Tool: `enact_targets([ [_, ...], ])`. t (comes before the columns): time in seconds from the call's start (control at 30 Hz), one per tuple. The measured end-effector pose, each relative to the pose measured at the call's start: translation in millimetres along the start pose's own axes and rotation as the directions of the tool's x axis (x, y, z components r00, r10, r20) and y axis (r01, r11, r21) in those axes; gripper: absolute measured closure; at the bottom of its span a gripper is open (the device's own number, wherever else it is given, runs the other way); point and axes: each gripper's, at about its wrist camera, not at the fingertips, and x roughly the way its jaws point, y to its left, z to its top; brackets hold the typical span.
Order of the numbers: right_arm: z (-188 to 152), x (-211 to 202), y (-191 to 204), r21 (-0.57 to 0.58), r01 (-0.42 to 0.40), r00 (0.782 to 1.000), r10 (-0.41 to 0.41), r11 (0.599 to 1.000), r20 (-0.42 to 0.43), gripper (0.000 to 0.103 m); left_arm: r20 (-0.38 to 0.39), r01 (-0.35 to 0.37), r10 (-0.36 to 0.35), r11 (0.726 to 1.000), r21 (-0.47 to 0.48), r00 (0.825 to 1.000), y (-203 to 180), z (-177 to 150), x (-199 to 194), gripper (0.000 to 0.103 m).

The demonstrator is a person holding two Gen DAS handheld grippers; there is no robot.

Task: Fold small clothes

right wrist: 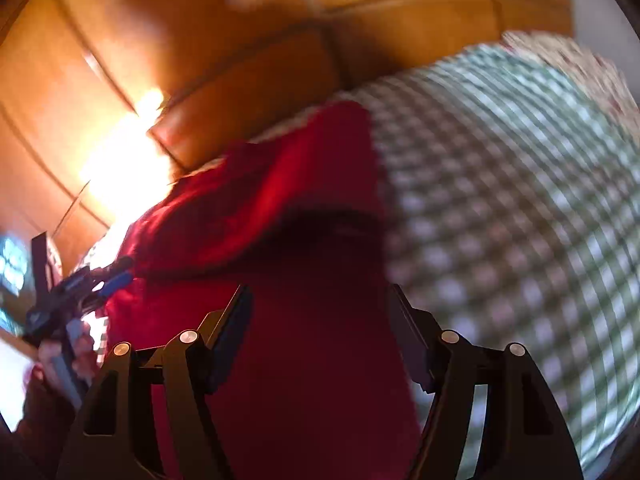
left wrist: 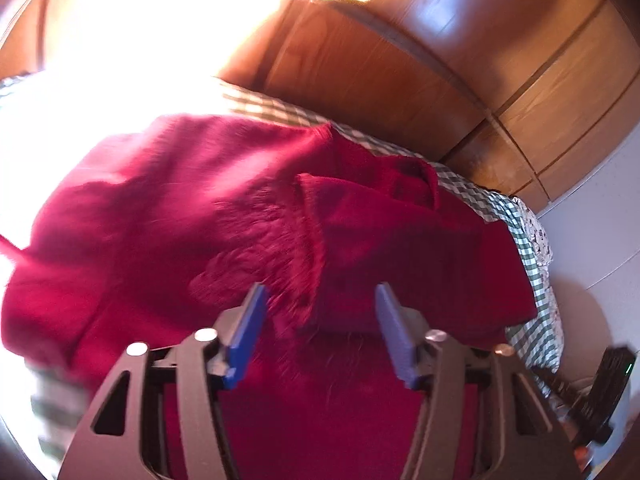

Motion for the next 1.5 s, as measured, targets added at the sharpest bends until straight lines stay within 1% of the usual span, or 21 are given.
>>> enact_targets([
  [0.07,-1,4,-6,0.026,0.000,1.000,0.000,1.000,-0.008,0.036,-0.007,-0.003,0.003,1.000,0.004,1.000,-8,7,8,0.077],
  [0.1,0,6,-8,0.038,-0.003,1.000,0.004,0.999,-0.007,0.036,0.007,-0.009,0.008,1.000,0.026,1.000,-14,12,5,0.091],
  [0.13,2,8,-8,0.040,-0.006,1.000,0.006,0.999,-0.002,0.036,0.045,-0.006,0.004,0.999,0.037,0.999,-18,16,-3,0.094],
  [0.2,7,8,-4,0.036,-0.017,1.000,0.016,0.999,0.017,0.036,0.131,0.019,-0.024,0.999,0.033,0.991,-19,23,-29,0.095],
  [0.27,14,7,1,0.030,-0.030,0.999,0.029,0.999,0.045,0.036,0.177,0.012,-0.015,1.000,0.015,0.984,-13,25,-49,0.095],
  [0.33,23,8,8,0.025,-0.045,0.997,0.043,0.999,0.070,0.036,0.195,-0.042,0.035,0.999,0.034,0.980,-9,23,-58,0.095],
  [0.43,38,18,22,-0.005,-0.066,0.994,0.066,0.998,0.091,0.036,0.181,-0.118,0.107,0.992,0.047,0.978,-1,15,-55,0.095],
  [0.53,54,39,41,-0.051,-0.053,0.995,0.058,0.997,0.083,0.036,0.142,-0.160,0.155,0.987,0.024,0.978,11,10,-40,0.095],
  [0.67,68,80,61,-0.146,0.081,0.995,-0.071,0.986,0.069,0.036,0.099,-0.270,0.263,0.961,0.059,0.960,17,0,-12,0.095],
  [0.77,64,116,62,-0.212,0.200,0.980,-0.199,0.957,0.027,0.036,0.106,-0.295,0.286,0.953,0.074,0.952,22,-9,1,0.091],
  [0.83,54,126,63,-0.264,0.244,0.970,-0.231,0.933,0.079,0.035,0.118,-0.310,0.299,0.947,0.088,0.947,20,-11,2,0.091],
  [0.9,52,126,65,-0.273,0.264,0.964,-0.247,0.925,0.095,0.035,0.126,-0.333,0.320,0.937,0.106,0.939,16,-13,4,0.090],
  [0.97,51,126,66,-0.276,0.271,0.962,-0.254,0.922,0.096,0.035,0.114,-0.337,0.326,0.936,0.099,0.938,14,-13,2,0.087],
  [1.0,52,125,67,-0.281,0.278,0.961,-0.261,0.919,0.095,0.034,0.103,-0.331,0.322,0.940,0.080,0.941,14,-14,-2,0.082],
  [1.03,52,123,68,-0.286,0.287,0.958,-0.270,0.914,0.098,0.033,0.088,-0.314,0.309,0.948,0.054,0.947,17,-16,-7,0.073],
  [1.07,51,119,71,-0.294,0.305,0.952,-0.286,0.906,0.106,0.032,0.073,-0.291,0.288,0.956,0.028,0.955,19,-17,-12,0.069],
  [1.13,46,110,80,-0.298,0.342,0.939,-0.317,0.891,0.130,0.024,0.064,-0.258,0.258,0.966,-0.017,0.964,24,-24,-24,0.068],
  [1.17,42,103,85,-0.299,0.351,0.936,-0.319,0.888,0.149,0.023,0.070,-0.242,0.244,0.970,-0.036,0.967,29,-29,-32,0.068],
  [1.3,19,82,102,-0.323,0.317,0.946,-0.274,0.892,0.173,0.020,0.117,-0.209,0.221,0.972,-0.110,0.968,49,-53,-65,0.069],
  [1.4,-7,77,114,-0.361,0.274,0.961,-0.240,0.891,0.138,0.020,0.143,-0.196,0.224,0.963,-0.185,0.964,76,-71,-90,0.071],
  [1.5,-37,81,125,-0.444,0.278,0.961,-0.248,0.852,0.126,0.020,0.177,-0.195,0.248,0.943,-0.271,0.952,108,-83,-115,0.067],
])
